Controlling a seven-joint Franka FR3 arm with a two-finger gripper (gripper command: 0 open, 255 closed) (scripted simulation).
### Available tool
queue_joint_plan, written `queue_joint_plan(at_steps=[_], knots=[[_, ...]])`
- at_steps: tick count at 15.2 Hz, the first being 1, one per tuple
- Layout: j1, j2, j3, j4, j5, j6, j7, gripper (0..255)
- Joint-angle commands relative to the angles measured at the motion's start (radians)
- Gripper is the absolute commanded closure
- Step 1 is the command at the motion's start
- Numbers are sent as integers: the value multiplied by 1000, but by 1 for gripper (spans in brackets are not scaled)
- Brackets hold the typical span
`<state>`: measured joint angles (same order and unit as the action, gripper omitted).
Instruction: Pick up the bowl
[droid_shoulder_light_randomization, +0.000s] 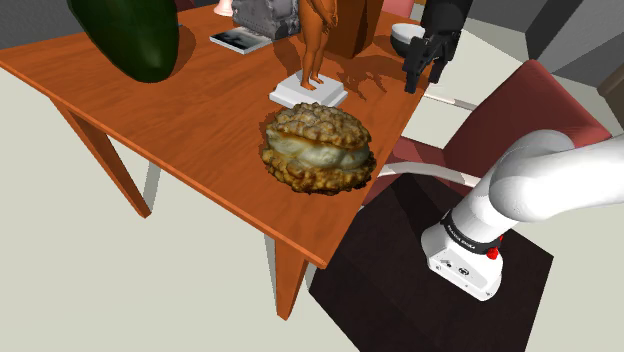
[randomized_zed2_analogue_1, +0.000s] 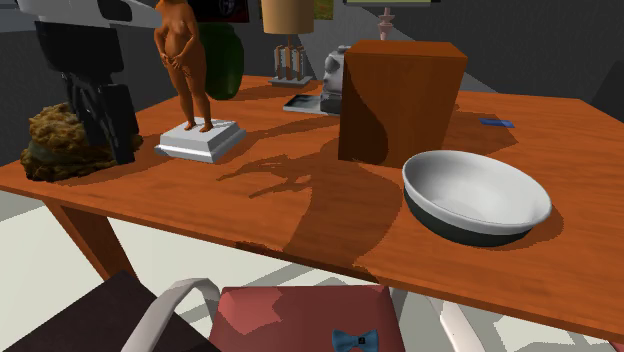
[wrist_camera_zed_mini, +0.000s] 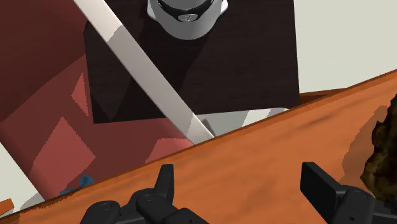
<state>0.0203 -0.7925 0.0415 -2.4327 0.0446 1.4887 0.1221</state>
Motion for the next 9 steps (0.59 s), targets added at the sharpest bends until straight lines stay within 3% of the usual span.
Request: queue_joint_plan(at_steps=[1,9], knots=[[0,0,0,0,0,0,0,0],[-56,219,-146,167,-87,52,-157,0]])
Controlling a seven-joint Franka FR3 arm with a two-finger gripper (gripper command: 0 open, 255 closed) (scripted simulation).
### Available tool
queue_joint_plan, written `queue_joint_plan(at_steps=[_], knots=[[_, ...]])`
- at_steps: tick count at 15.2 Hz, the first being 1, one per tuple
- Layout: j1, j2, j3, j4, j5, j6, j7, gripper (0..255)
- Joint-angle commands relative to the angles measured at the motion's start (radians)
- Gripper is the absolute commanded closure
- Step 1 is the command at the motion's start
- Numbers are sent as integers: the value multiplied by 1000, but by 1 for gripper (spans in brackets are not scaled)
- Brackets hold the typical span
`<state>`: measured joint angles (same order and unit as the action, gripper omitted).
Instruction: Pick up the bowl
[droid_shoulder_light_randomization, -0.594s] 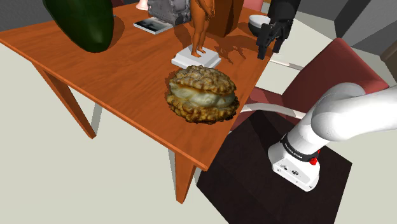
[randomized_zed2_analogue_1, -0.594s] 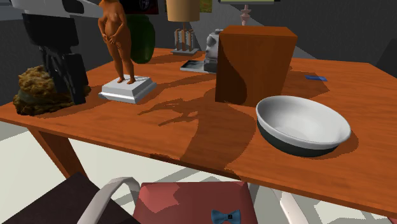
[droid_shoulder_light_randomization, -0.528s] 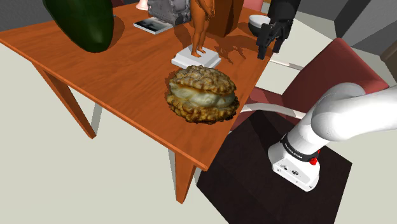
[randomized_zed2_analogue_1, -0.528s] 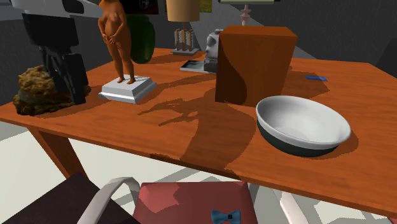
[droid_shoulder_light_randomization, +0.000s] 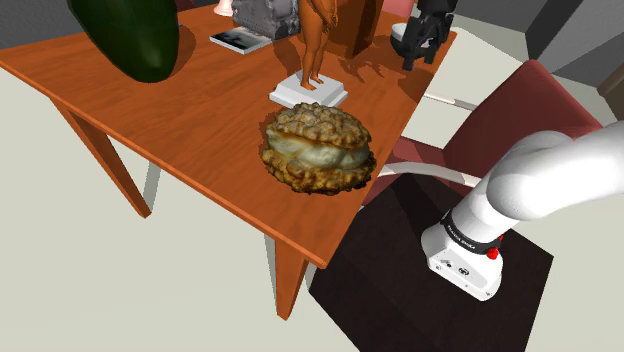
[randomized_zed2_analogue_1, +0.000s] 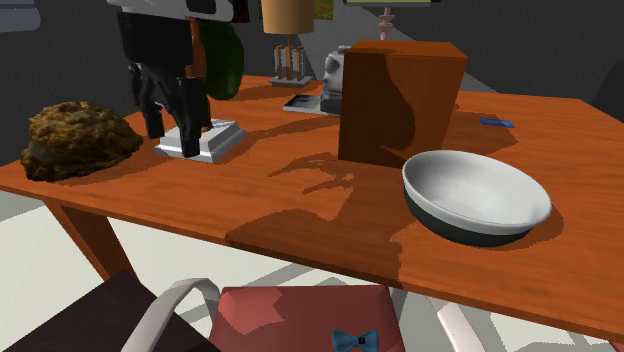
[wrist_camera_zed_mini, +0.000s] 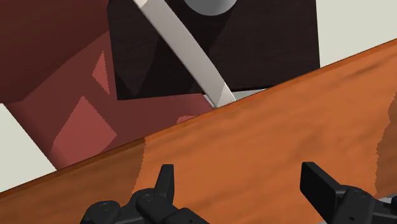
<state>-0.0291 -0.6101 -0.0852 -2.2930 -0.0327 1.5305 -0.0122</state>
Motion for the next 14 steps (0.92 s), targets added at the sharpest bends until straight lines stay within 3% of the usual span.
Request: queue_joint_plan(at_steps=[1,8,14], knots=[[-11,66,-37,53,-16,14,-42,0],[-42,292,-148,265,-26,26,-180,0],[-74,511,-232,498,12,2,-306,0]])
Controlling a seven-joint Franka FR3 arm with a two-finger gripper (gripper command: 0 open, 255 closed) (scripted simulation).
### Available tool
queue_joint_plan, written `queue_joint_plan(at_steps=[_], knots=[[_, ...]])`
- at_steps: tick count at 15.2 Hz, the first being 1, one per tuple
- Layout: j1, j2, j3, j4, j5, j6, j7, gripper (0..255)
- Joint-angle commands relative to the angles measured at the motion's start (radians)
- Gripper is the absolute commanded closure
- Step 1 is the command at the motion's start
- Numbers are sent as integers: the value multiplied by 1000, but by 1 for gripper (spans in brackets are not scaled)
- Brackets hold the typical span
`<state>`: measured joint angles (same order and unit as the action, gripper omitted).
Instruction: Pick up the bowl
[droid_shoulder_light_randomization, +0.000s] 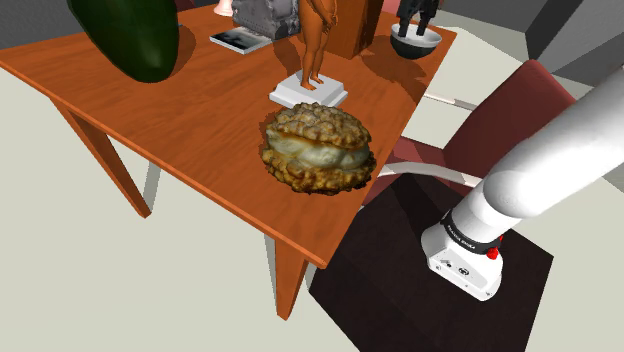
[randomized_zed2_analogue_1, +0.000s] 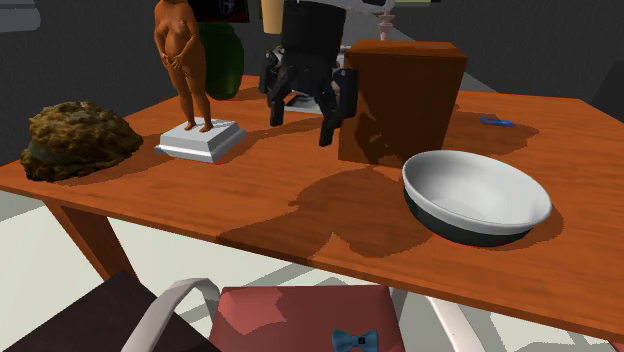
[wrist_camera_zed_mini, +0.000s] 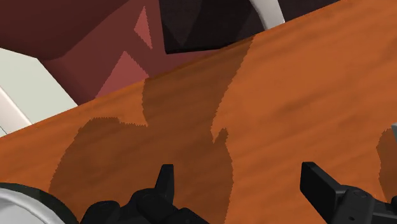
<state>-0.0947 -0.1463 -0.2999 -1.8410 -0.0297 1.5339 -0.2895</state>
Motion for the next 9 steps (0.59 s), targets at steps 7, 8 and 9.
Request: queue_joint_plan(at_steps=[7,8,9], knots=[[-90,351,-88,411,111,-92,-175,0],[-109,401,-93,476,130,-114,-194,0],[-130,453,-98,548,149,-138,-211,0]])
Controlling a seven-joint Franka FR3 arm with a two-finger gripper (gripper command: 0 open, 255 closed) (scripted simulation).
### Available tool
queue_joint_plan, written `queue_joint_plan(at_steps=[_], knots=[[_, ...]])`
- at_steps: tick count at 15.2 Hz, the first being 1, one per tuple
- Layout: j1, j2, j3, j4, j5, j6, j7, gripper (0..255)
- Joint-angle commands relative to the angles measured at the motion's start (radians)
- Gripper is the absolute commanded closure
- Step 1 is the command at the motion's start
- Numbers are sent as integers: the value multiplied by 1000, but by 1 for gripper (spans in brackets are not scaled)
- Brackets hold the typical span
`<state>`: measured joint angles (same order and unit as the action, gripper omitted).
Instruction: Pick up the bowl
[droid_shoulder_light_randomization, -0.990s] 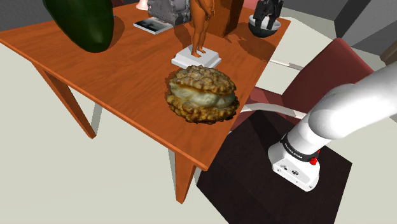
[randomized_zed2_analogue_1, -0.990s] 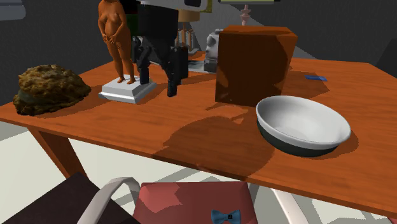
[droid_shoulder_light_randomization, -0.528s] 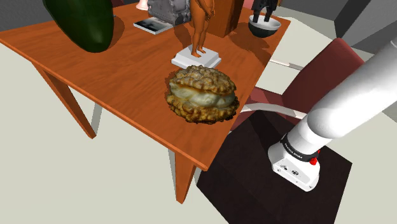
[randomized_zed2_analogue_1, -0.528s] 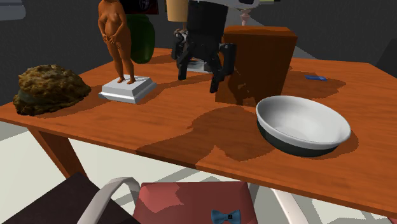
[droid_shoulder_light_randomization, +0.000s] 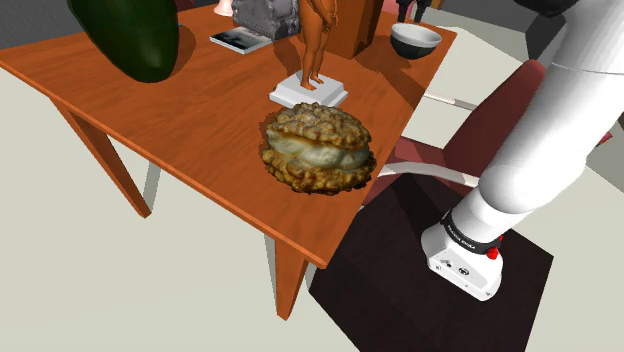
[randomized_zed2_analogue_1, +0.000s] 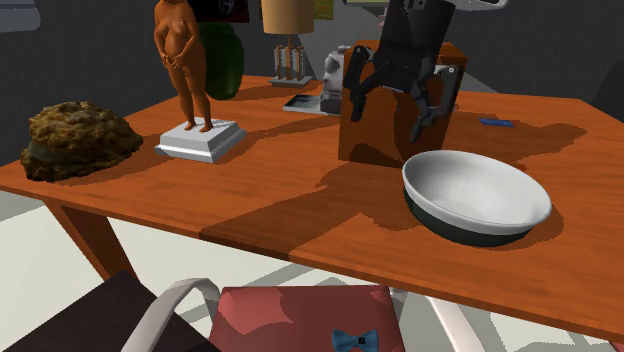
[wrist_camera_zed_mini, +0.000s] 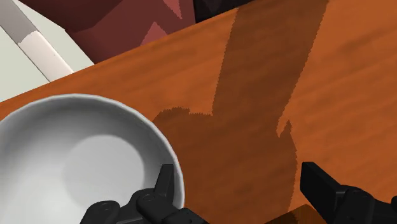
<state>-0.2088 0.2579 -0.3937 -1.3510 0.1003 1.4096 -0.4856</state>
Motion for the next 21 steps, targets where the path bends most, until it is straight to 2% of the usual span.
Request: queue_joint_plan(at_steps=[1,3,4,11,13,14,21], knots=[[-40,105,-7,136,40,-42,-31,0],[-101,231,-7,325,87,-114,-56,0],[-117,260,-4,372,96,-133,-60,0],[-84,209,-5,187,78,2,-63,0],[-84,209,-5,186,78,2,-63,0],[-84,208,-5,186,77,2,-63,255],[-83,207,-5,184,77,2,-63,255]])
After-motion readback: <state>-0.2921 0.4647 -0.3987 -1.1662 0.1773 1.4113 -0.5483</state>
